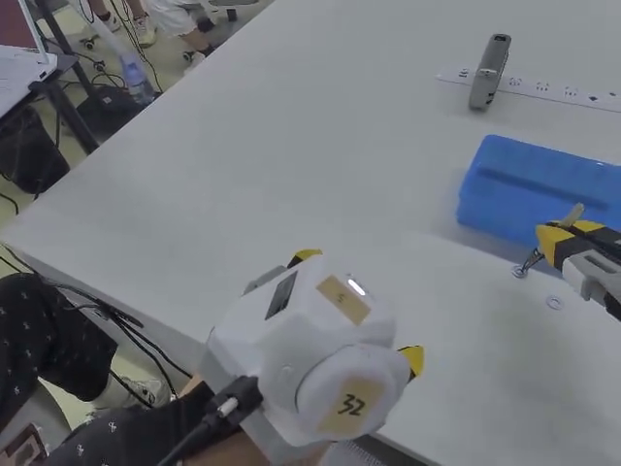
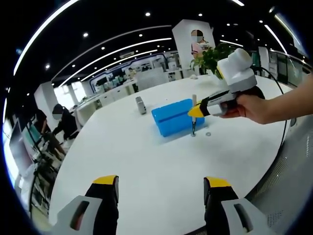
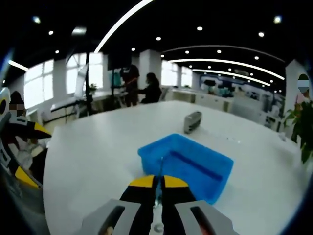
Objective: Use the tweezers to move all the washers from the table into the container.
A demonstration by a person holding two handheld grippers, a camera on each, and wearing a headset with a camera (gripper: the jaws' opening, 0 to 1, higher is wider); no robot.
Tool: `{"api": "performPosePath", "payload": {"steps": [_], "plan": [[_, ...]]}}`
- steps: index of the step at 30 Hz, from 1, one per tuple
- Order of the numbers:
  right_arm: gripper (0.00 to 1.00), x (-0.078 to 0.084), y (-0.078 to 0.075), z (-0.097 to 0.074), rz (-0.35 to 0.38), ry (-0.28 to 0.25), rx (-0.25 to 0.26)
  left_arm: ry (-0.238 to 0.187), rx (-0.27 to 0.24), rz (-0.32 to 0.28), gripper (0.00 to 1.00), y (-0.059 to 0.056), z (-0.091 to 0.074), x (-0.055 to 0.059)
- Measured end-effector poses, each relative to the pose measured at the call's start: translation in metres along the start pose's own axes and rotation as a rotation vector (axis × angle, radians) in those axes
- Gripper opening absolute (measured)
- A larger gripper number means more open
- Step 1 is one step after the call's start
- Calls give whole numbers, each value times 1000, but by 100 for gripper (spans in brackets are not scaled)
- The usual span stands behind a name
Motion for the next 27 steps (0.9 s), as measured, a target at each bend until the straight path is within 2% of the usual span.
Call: {"api": "performPosePath", "payload": {"steps": [2, 8, 14, 20, 27], "plan": [[0, -4, -1, 1, 6, 27, -8, 0, 0, 1, 72, 0, 0, 0], [0, -5, -1, 1, -2, 48, -17, 1, -1, 0, 72, 0, 0, 0], [0, -15, 0, -8, 62, 13, -41, 3, -3, 2, 72, 0, 0, 0], [0, -29, -5, -19, 119, -10, -36, 1, -1, 3, 72, 0, 0, 0], [0, -45, -9, -21, 128, -45, -46, 0, 1, 0, 72, 0, 0, 0]]}}
Point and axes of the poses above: the centre of the closed fingertips' face, and the gripper's own axes: z roughly forward along the fingers, y roughly to its left, x roughly out of its underside, the point moved 9 cm from there along -z, roughly backward along the fingers, and after that the axes turned 2 degrees about y, right-handed, at the moved point
